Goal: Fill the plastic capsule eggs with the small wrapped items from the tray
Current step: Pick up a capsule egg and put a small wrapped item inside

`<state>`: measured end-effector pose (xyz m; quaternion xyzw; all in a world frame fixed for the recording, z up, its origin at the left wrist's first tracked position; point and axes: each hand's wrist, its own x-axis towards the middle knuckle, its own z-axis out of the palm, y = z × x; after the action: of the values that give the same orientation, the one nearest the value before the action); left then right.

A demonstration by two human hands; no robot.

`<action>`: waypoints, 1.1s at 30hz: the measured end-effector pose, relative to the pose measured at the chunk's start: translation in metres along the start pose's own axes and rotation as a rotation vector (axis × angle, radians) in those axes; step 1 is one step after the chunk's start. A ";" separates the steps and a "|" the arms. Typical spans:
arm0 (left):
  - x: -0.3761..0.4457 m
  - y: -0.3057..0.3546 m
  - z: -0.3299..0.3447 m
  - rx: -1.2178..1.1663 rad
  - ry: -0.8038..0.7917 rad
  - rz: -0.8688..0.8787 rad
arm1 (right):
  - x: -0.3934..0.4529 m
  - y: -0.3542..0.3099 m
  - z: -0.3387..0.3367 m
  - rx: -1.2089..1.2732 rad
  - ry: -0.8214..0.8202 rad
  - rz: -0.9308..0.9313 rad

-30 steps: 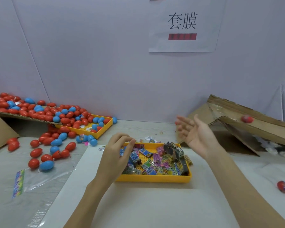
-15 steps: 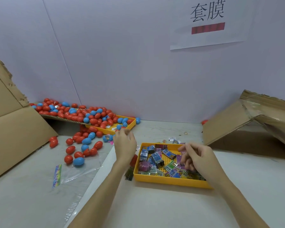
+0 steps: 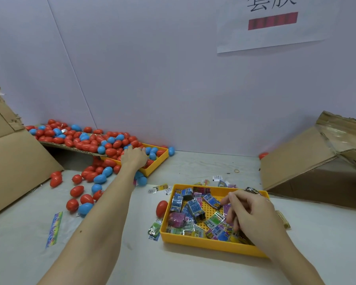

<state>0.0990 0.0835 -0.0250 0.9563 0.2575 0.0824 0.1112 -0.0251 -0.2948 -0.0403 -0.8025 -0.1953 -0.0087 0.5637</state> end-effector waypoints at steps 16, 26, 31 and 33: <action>-0.065 0.013 -0.008 -0.327 0.379 0.165 | -0.001 0.000 0.000 -0.057 0.012 0.005; -0.205 0.065 -0.004 -0.936 0.203 0.518 | -0.007 -0.003 0.001 -0.186 0.059 -0.045; -0.218 0.064 -0.002 -0.840 -0.001 0.684 | -0.008 -0.006 0.004 -0.342 0.040 -0.158; -0.220 0.063 -0.002 -0.829 -0.050 0.691 | -0.006 -0.006 0.005 -0.403 -0.001 -0.220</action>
<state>-0.0596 -0.0822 -0.0294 0.8630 -0.1288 0.1862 0.4517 -0.0338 -0.2906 -0.0386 -0.8727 -0.2764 -0.1083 0.3876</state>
